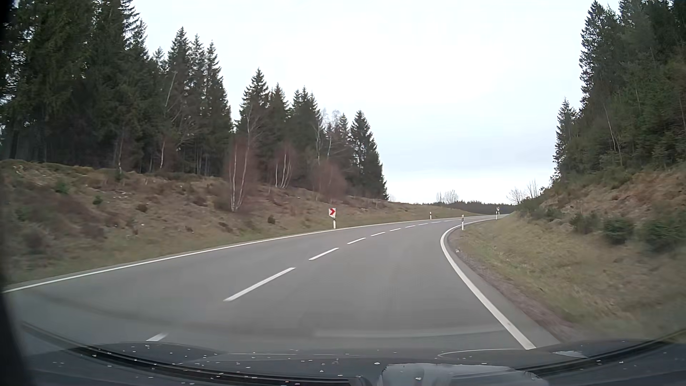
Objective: Follow the waypoints while adhering to traffic rules and regulations
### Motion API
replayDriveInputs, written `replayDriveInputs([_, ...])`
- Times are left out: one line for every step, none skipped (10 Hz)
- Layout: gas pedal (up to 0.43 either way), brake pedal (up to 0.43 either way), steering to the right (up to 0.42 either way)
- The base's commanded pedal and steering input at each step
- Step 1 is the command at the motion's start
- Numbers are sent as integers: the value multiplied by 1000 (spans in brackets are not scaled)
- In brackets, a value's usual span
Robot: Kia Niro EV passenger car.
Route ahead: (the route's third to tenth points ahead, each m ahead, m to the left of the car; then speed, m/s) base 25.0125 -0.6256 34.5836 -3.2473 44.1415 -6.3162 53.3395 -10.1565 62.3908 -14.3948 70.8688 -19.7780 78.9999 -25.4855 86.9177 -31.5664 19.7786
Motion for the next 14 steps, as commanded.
replayDriveInputs([220, 0, 49])
replayDriveInputs([220, 0, 49])
replayDriveInputs([220, 0, 49])
replayDriveInputs([220, 0, 49])
replayDriveInputs([220, 0, 49])
replayDriveInputs([220, 0, 49])
replayDriveInputs([220, 0, 49])
replayDriveInputs([220, 0, 49])
replayDriveInputs([220, 0, 49])
replayDriveInputs([220, 0, 48])
replayDriveInputs([220, 0, 48])
replayDriveInputs([220, 0, 48])
replayDriveInputs([220, 0, 48])
replayDriveInputs([220, 0, 48])
